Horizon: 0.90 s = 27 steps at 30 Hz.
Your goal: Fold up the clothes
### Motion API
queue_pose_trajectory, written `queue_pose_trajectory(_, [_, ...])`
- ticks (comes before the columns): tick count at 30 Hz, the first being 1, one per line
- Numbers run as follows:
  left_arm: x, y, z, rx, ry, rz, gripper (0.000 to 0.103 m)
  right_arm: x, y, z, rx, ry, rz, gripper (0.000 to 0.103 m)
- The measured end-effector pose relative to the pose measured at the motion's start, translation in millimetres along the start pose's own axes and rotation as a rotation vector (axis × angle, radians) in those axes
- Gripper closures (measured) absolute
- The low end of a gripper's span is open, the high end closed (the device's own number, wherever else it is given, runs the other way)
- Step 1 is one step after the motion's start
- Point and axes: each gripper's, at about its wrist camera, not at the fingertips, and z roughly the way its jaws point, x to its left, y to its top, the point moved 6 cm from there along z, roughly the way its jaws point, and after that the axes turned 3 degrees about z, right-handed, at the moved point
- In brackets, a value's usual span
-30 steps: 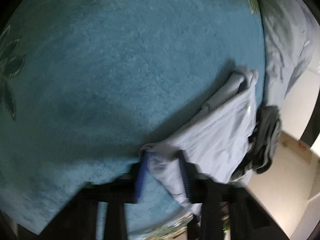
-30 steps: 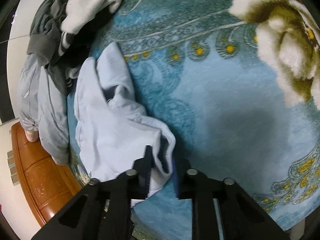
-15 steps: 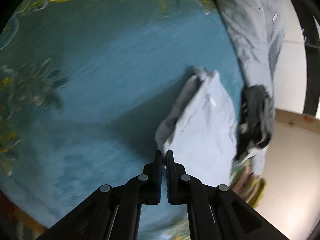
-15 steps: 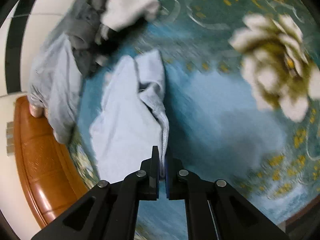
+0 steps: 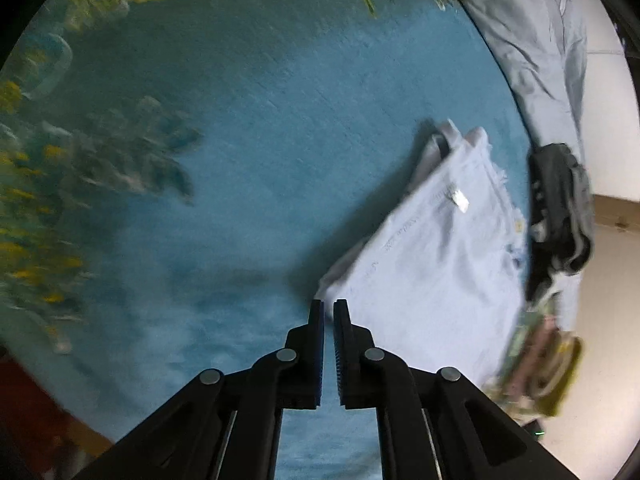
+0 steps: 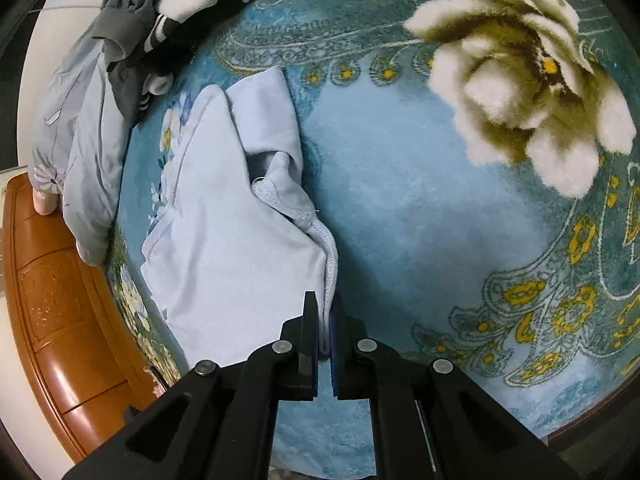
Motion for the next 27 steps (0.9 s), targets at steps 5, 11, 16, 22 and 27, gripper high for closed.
queue_pose_trajectory(5, [-61,-20,10,0.052,-0.060,0.233,0.098,-8,-6,-1,0.002,-0.024,0.002,0.099])
queue_pose_trajectory(11, [-154,-58,80,0.227,-0.140,0.466,0.097,-1,-8,-6,-0.024,-0.030,0.021,0.099])
queue_pose_trajectory(16, [-151,-84,122,0.354,-0.074,0.469,0.098,23,-9,-16,-0.055,-0.018,-0.012,0.099])
queue_pose_trajectory(22, [-129,-86,130,0.425,-0.121,0.341,0.098,86,-16,-9,-0.070,-0.051,-0.164,0.099])
queue_pose_trajectory(27, [-96,-47,81,0.341,-0.203,0.291,0.098,144,-25,2,-0.074,-0.064,-0.300,0.099])
